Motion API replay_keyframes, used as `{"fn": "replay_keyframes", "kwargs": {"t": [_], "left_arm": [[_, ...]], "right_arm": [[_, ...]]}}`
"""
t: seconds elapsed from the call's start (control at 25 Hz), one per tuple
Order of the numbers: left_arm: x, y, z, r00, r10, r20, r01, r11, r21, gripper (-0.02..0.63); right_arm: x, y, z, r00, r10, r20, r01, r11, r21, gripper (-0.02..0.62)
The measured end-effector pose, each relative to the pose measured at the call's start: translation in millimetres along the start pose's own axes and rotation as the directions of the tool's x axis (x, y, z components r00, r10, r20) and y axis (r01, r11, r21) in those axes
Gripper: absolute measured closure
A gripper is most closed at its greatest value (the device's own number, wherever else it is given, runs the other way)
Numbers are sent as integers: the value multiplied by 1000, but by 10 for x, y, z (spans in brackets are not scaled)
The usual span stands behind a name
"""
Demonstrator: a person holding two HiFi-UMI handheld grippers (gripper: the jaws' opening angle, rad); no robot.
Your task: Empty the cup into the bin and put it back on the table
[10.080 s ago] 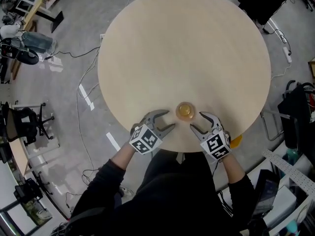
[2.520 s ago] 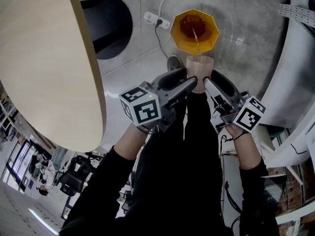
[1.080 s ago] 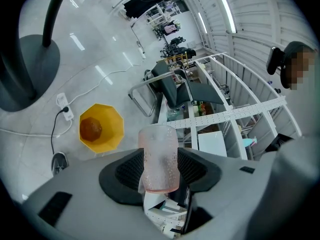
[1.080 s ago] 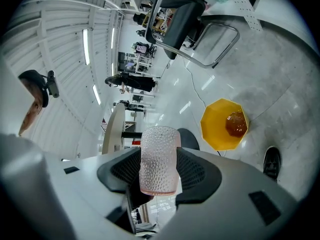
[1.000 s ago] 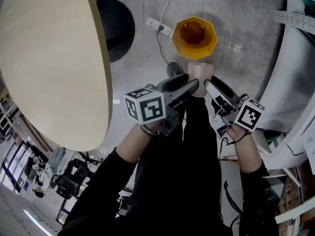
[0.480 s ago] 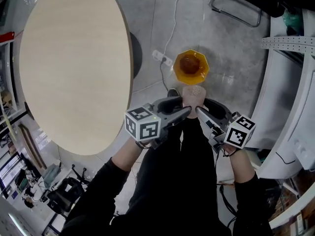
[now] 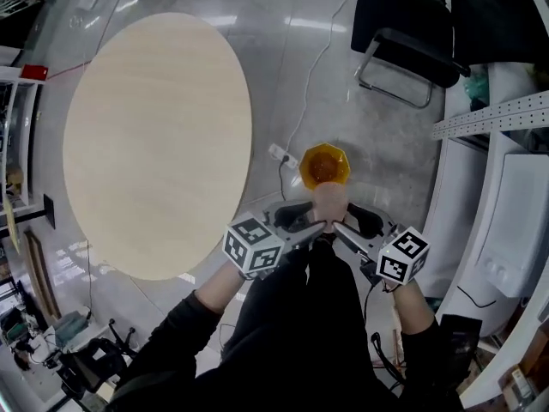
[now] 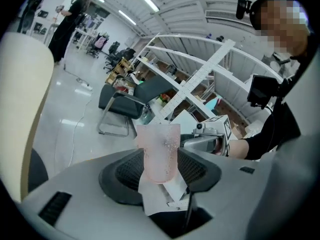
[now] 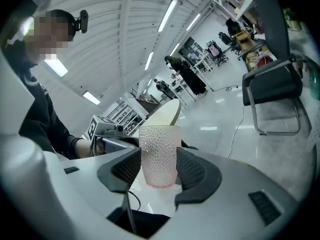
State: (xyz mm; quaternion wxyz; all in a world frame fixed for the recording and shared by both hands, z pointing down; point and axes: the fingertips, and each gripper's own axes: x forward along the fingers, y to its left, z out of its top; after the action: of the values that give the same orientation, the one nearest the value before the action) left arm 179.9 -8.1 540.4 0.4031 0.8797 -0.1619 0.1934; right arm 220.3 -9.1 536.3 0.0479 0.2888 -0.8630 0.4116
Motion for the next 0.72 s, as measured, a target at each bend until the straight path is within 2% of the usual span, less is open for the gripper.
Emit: {"fn": "replay_keyframes", "kwargs": {"t": [0.08,0.2,0.32,0.56,0.72], "left_arm": [[-115,-179,113,1000,22,-1,-21,996,86,382],[-257,-458,212,998,63,19,-66,977,203,382],[-375,-658,268,992,105,65,-118,956,268,382],[-592,-896,259,971,192,142,-230,914,335,382],[-697,-916,179,954,255,160,-299,870,392,382]], "right_arm": [[-87,183,113,1000,5,5,-5,999,-46,365],[-239,443,224,1000,-1,3,1,990,-140,365],[-341,658,316,1000,-14,19,18,968,-251,365],[-425,1013,389,1000,-24,-4,19,879,-476,365],[-377,1142,335,999,-16,-29,-4,819,-573,365]]}}
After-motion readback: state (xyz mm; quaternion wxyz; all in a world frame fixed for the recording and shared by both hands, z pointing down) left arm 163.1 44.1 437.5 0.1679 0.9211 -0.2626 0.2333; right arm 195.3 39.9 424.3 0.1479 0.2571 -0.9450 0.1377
